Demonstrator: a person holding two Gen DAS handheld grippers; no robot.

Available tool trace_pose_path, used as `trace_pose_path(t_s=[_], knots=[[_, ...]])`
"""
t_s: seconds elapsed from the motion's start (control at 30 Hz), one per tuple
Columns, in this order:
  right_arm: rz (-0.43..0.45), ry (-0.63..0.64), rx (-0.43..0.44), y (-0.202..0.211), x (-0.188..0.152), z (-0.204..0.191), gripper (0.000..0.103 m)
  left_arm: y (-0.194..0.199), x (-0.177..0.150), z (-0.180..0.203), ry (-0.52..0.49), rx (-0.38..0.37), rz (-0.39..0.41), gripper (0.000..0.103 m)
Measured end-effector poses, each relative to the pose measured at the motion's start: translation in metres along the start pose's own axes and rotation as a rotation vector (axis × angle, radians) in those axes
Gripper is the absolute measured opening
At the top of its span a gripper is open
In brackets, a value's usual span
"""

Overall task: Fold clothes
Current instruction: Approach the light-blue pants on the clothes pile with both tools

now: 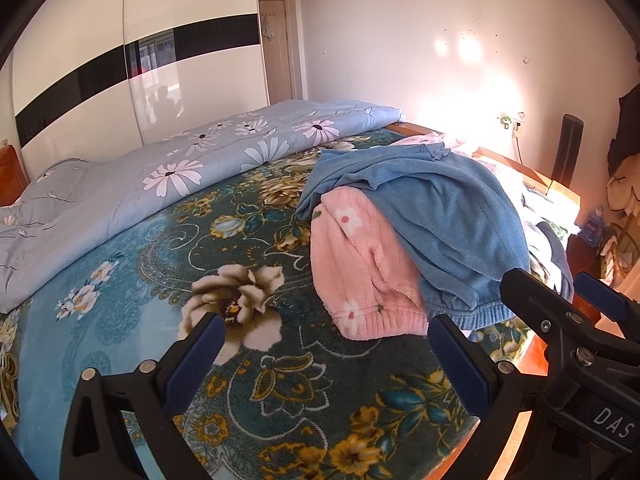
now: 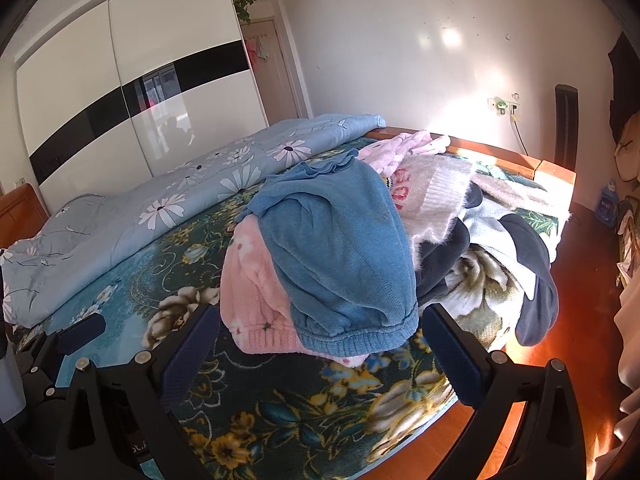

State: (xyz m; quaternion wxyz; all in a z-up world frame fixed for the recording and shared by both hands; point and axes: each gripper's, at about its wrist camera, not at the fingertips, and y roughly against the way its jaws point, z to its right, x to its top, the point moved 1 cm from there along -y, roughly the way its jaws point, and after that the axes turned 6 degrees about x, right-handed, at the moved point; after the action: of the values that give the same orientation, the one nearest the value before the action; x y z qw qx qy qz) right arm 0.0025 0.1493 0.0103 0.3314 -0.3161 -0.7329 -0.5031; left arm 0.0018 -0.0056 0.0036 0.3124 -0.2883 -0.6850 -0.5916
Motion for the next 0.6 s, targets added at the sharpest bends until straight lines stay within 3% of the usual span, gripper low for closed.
trace_pose_path(t_s=[0.6], knots=[[0.001,-0.009,0.039,0.0,-0.0004,-0.0043,0.102,0.0063,-0.0001,-0.0026,0.0,-0.001,0.015,0.103]])
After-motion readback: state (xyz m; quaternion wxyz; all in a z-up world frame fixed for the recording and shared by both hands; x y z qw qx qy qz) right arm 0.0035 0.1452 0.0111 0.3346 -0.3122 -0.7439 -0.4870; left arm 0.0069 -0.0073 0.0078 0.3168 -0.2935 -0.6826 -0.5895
